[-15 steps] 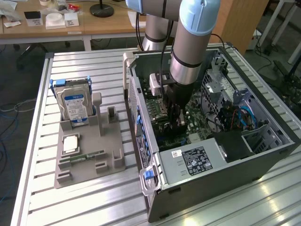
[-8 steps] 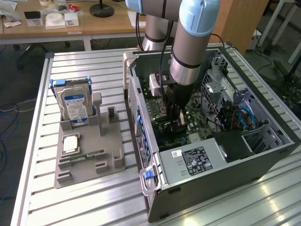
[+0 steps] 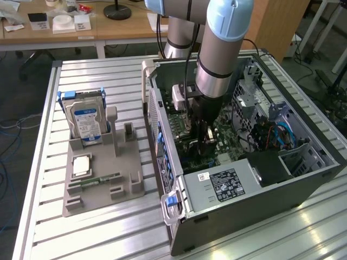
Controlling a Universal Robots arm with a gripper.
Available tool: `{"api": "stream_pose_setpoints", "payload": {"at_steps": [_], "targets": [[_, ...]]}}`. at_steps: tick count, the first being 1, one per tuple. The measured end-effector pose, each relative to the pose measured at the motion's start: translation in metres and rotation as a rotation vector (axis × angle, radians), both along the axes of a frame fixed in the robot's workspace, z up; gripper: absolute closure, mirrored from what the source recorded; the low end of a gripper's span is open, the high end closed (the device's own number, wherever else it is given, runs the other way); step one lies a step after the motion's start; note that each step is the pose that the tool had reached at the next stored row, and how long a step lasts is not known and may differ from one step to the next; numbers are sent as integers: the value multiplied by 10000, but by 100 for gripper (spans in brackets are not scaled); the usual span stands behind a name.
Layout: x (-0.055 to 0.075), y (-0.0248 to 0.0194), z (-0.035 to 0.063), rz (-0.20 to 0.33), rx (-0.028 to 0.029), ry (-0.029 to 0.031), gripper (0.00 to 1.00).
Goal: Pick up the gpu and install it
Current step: 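Insert the gpu into the slot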
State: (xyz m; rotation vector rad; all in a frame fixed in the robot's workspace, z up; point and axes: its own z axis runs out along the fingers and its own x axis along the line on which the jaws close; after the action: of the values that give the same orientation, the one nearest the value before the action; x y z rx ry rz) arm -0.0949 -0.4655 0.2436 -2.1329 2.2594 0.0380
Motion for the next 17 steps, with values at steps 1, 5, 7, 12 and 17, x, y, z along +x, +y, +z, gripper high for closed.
{"api": "stream_pose_setpoints", "payload": {"at_steps": [1, 5, 7, 12, 17], "targets": [[0, 0, 28, 0, -1, 0, 37], [1, 1, 177, 1, -6, -1, 37], [1, 2, 267, 1, -16, 0, 37], [0, 2, 488, 1, -37, 0, 37], [0, 2, 617, 0, -41, -2, 37]]}}
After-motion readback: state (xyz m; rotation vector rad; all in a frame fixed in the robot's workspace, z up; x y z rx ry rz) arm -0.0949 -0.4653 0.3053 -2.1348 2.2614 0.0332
